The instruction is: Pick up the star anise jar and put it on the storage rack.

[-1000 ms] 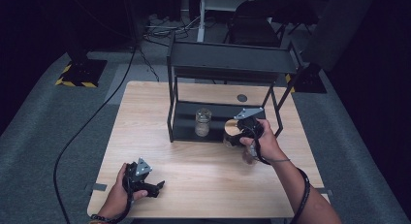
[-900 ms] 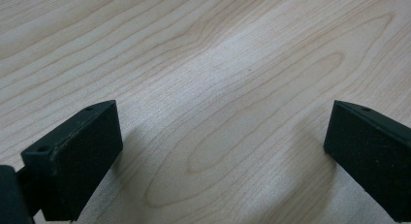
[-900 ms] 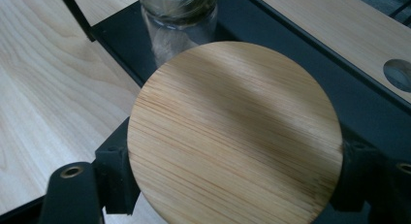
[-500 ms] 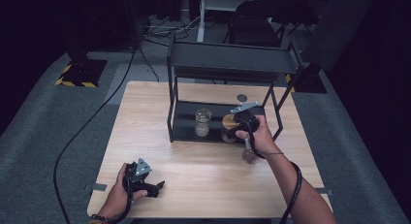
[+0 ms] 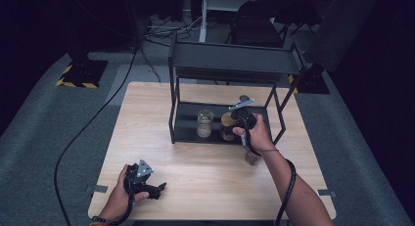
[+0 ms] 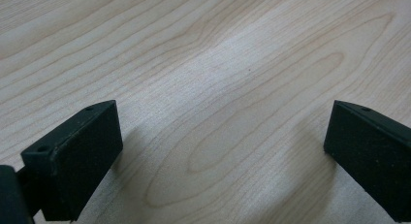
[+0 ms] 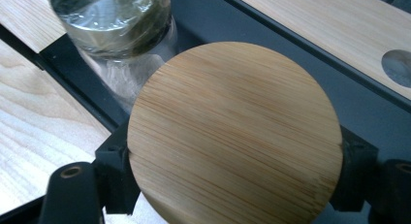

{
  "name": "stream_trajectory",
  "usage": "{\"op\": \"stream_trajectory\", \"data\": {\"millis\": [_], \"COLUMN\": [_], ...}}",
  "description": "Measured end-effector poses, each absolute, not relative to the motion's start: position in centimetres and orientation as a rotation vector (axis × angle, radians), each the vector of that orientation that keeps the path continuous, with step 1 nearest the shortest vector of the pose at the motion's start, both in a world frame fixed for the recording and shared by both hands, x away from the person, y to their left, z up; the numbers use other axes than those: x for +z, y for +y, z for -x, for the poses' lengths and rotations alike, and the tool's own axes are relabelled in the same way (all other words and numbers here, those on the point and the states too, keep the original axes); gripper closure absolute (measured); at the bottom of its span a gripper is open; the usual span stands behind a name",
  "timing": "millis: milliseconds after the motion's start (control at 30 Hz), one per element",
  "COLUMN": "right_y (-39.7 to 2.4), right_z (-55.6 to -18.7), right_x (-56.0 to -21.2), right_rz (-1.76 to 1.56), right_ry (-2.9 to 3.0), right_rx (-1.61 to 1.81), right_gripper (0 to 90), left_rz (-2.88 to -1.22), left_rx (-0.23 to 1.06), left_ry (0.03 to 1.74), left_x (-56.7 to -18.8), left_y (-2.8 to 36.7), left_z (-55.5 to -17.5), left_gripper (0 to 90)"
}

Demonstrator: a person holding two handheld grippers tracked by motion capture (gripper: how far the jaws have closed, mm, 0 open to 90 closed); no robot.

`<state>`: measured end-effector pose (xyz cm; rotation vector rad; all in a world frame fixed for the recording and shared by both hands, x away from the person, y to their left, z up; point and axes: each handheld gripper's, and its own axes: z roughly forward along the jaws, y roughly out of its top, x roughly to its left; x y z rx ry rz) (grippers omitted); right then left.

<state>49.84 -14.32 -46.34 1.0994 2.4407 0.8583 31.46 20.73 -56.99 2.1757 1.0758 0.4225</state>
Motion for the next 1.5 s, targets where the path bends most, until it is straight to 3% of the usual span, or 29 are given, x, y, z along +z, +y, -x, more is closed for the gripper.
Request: {"op": "stream_trajectory", "data": {"millis": [1267,1500], "right_y": [-13.8,-14.0], "right_z": [-51.8,-51.9], "right_x": [-48.5,-48.6], "right_rz": [-1.280,-1.295], "right_ry": [2.443,2.450], "right_rx": [0.760,0.734], "right_gripper": [23.8,15.6], "left_rz": [-2.176,-2.176], "left_rx": [0.423,0.422], "left_ry": [1.076,1.076], "left_x": [-57.0,-57.0], "left_y": [20.7,20.7], "left_z": [-31.5,-31.5], "left_gripper": [0.0,0.0]}}
